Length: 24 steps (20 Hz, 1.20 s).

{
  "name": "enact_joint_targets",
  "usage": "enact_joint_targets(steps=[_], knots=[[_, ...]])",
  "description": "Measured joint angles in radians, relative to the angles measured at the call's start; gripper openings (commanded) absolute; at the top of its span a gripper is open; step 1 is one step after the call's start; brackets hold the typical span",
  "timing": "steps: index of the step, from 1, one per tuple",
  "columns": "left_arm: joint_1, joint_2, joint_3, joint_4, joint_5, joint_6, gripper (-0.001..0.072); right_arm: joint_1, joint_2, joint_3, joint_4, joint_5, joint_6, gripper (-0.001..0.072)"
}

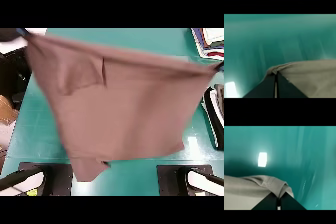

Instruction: Fold the shirts.

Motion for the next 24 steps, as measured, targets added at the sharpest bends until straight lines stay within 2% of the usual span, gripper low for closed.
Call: enact_joint_targets(steps=[3, 6, 9, 11, 15, 21, 22, 23, 24], knots=[[0.000, -0.168, -0.099, 0.003, 0.016, 0.006, 0.0025, 0.049, -0.182, -0.054, -0.001, -0.050, -0.001, 0.0015], [0.000, -0.304, -0.141, -0.005, 0.119, 0.037, 0.0025, 0.083, -0.346, -0.009, 0.006, -0.134, -0.033, 0.0014], [0.002, -0.372, -0.156, -0.022, 0.246, 0.052, 0.0026, 0.107, -0.468, 0.090, 0.011, -0.206, -0.056, 0.0014], [0.001, -0.393, -0.161, -0.024, 0.278, 0.057, 0.0025, 0.114, -0.515, 0.148, 0.011, -0.230, -0.063, 0.0015], [0.002, -0.406, -0.185, -0.016, 0.198, 0.061, 0.0025, 0.119, -0.521, 0.150, -0.007, -0.230, -0.070, 0.0015], [0.002, -0.409, -0.350, 0.001, 0.132, 0.068, 0.0028, 0.124, -0.404, -0.123, -0.032, -0.291, -0.074, 0.0019], [0.002, -0.409, -0.370, 0.004, 0.131, 0.068, 0.0062, 0.124, -0.389, -0.159, -0.033, -0.302, -0.074, 0.0065], [0.002, -0.409, -0.386, 0.006, 0.127, 0.068, 0.0323, 0.124, -0.377, -0.192, -0.034, -0.309, -0.074, 0.0332], [0.002, -0.405, -0.399, 0.009, 0.125, 0.068, 0.0405, 0.124, -0.369, -0.216, -0.036, -0.309, -0.074, 0.0483]])
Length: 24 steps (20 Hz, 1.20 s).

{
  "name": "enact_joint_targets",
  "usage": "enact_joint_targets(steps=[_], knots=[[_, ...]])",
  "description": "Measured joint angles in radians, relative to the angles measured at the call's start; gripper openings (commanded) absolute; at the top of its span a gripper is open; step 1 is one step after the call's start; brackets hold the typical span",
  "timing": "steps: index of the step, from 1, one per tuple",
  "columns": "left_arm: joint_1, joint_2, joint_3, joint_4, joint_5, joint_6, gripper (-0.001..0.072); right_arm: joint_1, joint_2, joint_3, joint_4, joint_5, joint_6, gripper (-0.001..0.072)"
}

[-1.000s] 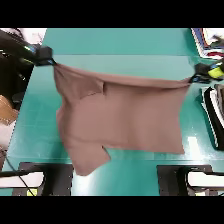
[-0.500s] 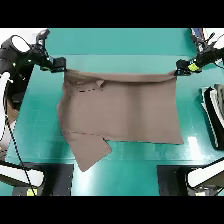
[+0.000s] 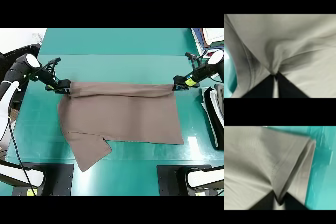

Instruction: Fold the shirts.

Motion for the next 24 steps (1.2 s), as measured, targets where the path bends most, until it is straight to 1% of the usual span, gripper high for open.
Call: enact_joint_targets(steps=[2, 3, 4, 7, 10, 12, 14, 17, 21, 24], knots=[[0.000, 0.023, -0.013, 0.002, -0.002, -0.003, 0.0406, -0.004, 0.015, -0.027, 0.008, 0.008, -0.002, 0.0481], [0.000, 0.045, -0.018, 0.007, -0.006, -0.004, 0.0406, -0.010, 0.026, -0.037, 0.018, 0.024, -0.002, 0.0448], [0.000, 0.072, -0.022, 0.017, -0.014, -0.007, 0.0406, -0.019, 0.040, -0.048, 0.029, 0.044, -0.002, 0.0437], [0.000, 0.199, -0.092, 0.088, -0.051, -0.021, 0.0406, -0.047, 0.135, -0.126, 0.082, 0.090, -0.008, 0.0437], [0.001, 0.378, -0.280, 0.143, -0.066, -0.060, 0.0407, -0.074, 0.275, -0.256, 0.146, 0.099, -0.020, 0.0438], [0.000, 0.498, -0.433, 0.139, -0.068, -0.079, 0.0407, -0.084, 0.374, -0.341, 0.180, 0.092, -0.027, 0.0437], [0.000, 0.616, -0.598, 0.103, -0.065, -0.094, 0.0407, -0.089, 0.462, -0.414, 0.203, 0.070, -0.031, 0.0437], [-0.002, 0.732, -0.792, 0.016, -0.054, -0.105, 0.0407, -0.092, 0.567, -0.488, 0.221, 0.038, -0.034, 0.0437], [-0.002, 0.790, -0.957, -0.072, -0.006, -0.122, 0.0407, -0.093, 0.656, -0.524, 0.231, 0.019, -0.035, 0.0437], [-0.002, 0.803, -1.028, -0.122, 0.054, -0.132, 0.0406, -0.093, 0.697, -0.533, 0.233, 0.012, -0.037, 0.0437]])
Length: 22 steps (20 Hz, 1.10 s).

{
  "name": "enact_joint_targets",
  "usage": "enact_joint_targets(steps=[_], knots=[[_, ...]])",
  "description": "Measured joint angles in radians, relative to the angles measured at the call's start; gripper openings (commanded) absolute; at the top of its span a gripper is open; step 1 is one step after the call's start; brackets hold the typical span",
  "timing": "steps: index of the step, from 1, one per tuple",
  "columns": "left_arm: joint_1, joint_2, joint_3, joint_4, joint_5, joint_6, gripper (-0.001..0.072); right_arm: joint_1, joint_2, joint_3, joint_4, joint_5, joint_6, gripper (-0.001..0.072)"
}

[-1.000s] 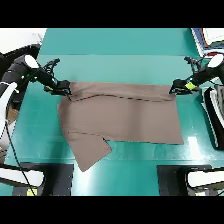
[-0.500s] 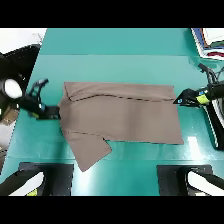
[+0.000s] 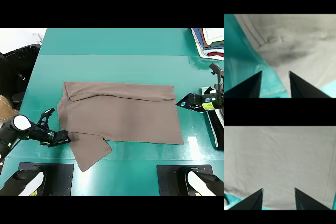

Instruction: Fold the shirts.

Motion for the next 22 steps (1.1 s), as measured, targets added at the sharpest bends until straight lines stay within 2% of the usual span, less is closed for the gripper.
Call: enact_joint_targets(steps=[4, 5, 6, 12, 13, 14, 15, 19, 22], knots=[[0.000, 0.008, -0.060, -0.112, 0.084, -0.003, 0.0395, 0.000, 0.024, -0.004, 0.001, -0.001, -0.002, 0.0437], [0.000, 0.009, -0.067, -0.125, 0.100, -0.004, 0.0182, 0.000, 0.027, -0.004, 0.001, -0.001, -0.002, 0.0437], [0.000, 0.008, -0.074, -0.127, 0.118, -0.004, 0.0033, 0.000, 0.029, -0.004, 0.001, -0.001, -0.002, 0.0437], [0.000, 0.046, -0.024, -0.135, 0.075, 0.020, 0.0023, -0.098, 0.033, -0.047, -0.043, 0.058, -0.008, 0.0437], [0.000, 0.071, -0.008, -0.133, 0.061, 0.023, 0.0023, -0.136, 0.034, -0.077, -0.068, 0.079, -0.008, 0.0453], [0.000, 0.100, 0.010, -0.132, 0.050, 0.024, 0.0024, -0.181, 0.033, -0.119, -0.100, 0.092, -0.008, 0.0509], [0.000, 0.128, 0.025, -0.128, 0.037, 0.025, 0.0024, -0.225, 0.032, -0.162, -0.129, 0.103, -0.009, 0.0528], [0.000, 0.184, 0.054, -0.122, -0.003, 0.028, 0.0024, -0.382, -0.023, -0.337, -0.177, 0.118, -0.010, 0.0501], [0.000, 0.197, 0.061, -0.119, -0.009, 0.030, 0.0025, -0.425, -0.084, -0.407, -0.142, 0.092, -0.010, 0.0501]])
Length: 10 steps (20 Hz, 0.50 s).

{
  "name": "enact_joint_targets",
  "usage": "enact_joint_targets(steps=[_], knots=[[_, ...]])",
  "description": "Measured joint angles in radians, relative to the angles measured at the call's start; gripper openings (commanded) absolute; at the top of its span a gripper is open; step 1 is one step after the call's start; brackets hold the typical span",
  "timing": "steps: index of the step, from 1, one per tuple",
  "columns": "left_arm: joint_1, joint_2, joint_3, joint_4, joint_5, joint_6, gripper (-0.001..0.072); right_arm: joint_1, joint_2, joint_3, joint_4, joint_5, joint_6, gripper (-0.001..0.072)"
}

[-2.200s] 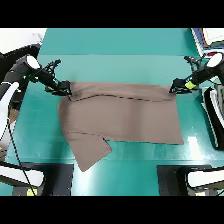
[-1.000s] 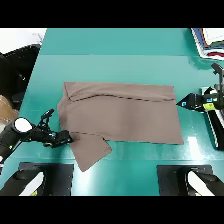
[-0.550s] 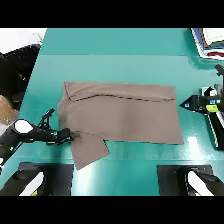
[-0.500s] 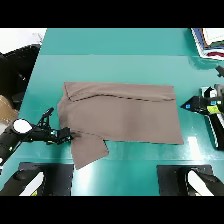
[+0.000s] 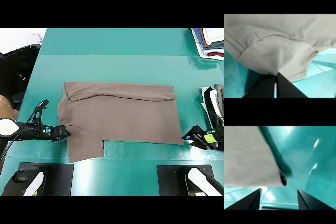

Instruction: Fold the shirts.

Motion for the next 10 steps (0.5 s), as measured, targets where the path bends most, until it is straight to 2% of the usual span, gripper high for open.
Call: enact_joint_targets(steps=[2, 3, 4, 6, 8, 10], knots=[[0.000, 0.004, 0.002, 0.001, 0.003, 0.000, 0.0025, 0.006, -0.037, -0.020, 0.027, -0.034, 0.002, 0.0497], [0.000, 0.005, 0.003, 0.002, 0.008, 0.000, 0.0025, 0.018, -0.056, -0.026, 0.043, -0.041, 0.006, 0.0398], [0.000, 0.006, 0.003, 0.002, 0.013, 0.000, 0.0025, 0.035, -0.072, -0.031, 0.055, -0.051, 0.007, 0.0269], [0.000, 0.007, 0.005, 0.006, 0.020, 0.000, 0.0024, 0.074, -0.098, -0.035, 0.069, -0.070, 0.011, 0.0163], [0.000, 0.007, 0.017, 0.033, 0.005, -0.003, 0.0023, 0.112, -0.098, -0.039, 0.074, -0.089, 0.011, 0.0018], [0.000, 0.009, 0.048, 0.096, -0.053, -0.021, 0.0023, 0.143, -0.065, -0.040, 0.071, -0.105, 0.010, 0.0017]])
